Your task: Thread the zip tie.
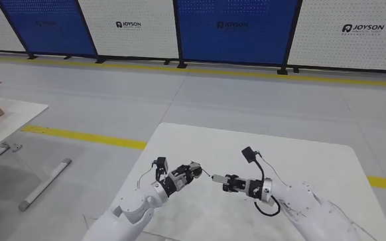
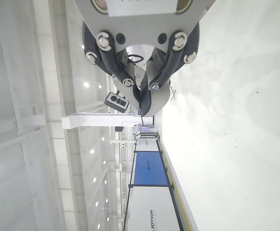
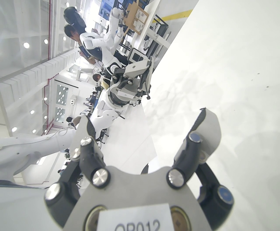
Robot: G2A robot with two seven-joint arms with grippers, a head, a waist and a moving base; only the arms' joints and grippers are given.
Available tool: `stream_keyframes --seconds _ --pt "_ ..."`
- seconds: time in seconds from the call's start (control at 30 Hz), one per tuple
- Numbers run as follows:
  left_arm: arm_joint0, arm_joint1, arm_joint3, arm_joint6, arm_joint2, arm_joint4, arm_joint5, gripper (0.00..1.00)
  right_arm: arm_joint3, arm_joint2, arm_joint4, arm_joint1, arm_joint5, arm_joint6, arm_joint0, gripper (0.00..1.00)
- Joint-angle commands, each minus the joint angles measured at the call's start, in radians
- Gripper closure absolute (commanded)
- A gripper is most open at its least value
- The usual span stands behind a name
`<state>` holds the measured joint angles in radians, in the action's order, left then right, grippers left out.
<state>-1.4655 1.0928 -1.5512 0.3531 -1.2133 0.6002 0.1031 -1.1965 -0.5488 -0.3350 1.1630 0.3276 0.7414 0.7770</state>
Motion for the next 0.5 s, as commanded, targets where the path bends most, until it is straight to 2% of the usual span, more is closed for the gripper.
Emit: stream_keyframes --seconds 0.0,0.1,0.3,0.47 --pt "0.002 0.004 -0.003 -0.009 0.008 0.021 0.000 1.00 0.001 -0.006 0.001 0.004 0.002 -0.005 0.006 0.00" --pt "0.011 0.009 0.000 -0.024 0.014 0.041 0.005 1.00 0.025 0.001 0.005 0.022 -0.012 -0.024 -0.001 0.00" --pt "0.017 0.011 0.005 -0.033 0.015 0.042 0.004 1.00 0.025 0.001 0.005 0.022 -0.012 -0.024 -0.001 0.00" --pt "0.018 0.014 0.005 -0.044 0.023 0.039 0.002 1.00 0.003 -0.029 0.019 0.019 -0.007 -0.047 0.032 0.00"
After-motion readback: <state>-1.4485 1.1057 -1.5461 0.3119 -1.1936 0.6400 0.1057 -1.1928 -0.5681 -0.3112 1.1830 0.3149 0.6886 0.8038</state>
